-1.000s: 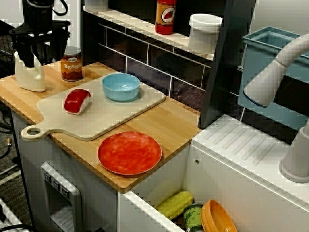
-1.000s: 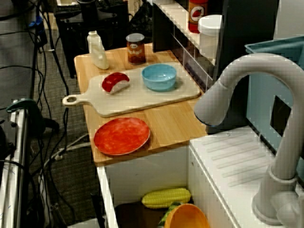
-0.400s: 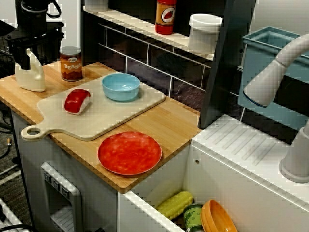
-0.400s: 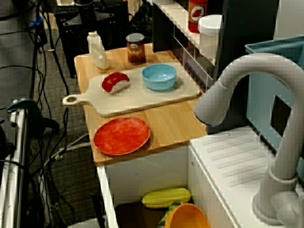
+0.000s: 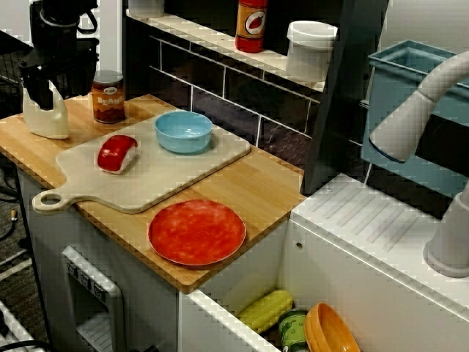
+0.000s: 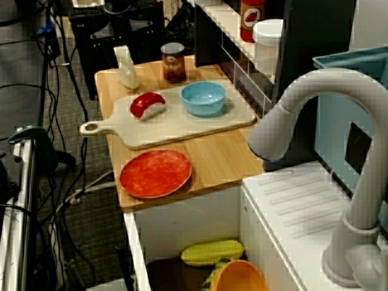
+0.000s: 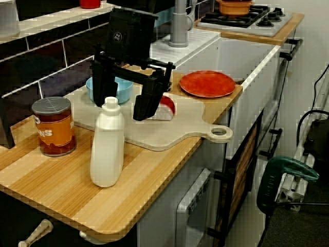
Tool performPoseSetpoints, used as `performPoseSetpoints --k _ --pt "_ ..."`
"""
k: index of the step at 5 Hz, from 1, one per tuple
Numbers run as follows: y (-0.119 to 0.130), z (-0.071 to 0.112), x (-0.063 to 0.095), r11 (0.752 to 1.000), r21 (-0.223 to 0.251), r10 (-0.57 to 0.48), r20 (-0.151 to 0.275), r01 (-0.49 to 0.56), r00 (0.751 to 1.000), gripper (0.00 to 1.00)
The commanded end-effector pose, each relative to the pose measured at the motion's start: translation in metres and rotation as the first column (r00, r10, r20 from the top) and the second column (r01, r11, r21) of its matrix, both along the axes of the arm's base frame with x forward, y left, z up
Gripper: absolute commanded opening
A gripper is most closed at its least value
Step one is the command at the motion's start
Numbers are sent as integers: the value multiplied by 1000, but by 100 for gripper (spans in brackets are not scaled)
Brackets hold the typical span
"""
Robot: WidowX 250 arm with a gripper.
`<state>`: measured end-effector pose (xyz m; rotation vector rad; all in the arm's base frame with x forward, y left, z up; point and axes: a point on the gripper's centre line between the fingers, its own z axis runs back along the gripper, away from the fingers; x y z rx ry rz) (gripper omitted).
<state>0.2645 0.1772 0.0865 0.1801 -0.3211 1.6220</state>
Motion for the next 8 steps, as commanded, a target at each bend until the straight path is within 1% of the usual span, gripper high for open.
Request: performPoseSetpoints --k 1,2,3,4,5,8 --pt "11 20 12 1000 28 6 33 -7 999 100" --pt "14 25 6 1000 15 1 30 -1 1000 100" --pt "16 27 2 1000 13 -8 25 7 1000 100" --pt "19 30 -5 1000 7 -12 30 12 999 100" --pt "21 30 -8 1000 6 -15 27 15 1000 100" --pt "28 24 -2 1000 21 -7 22 6 1000 100"
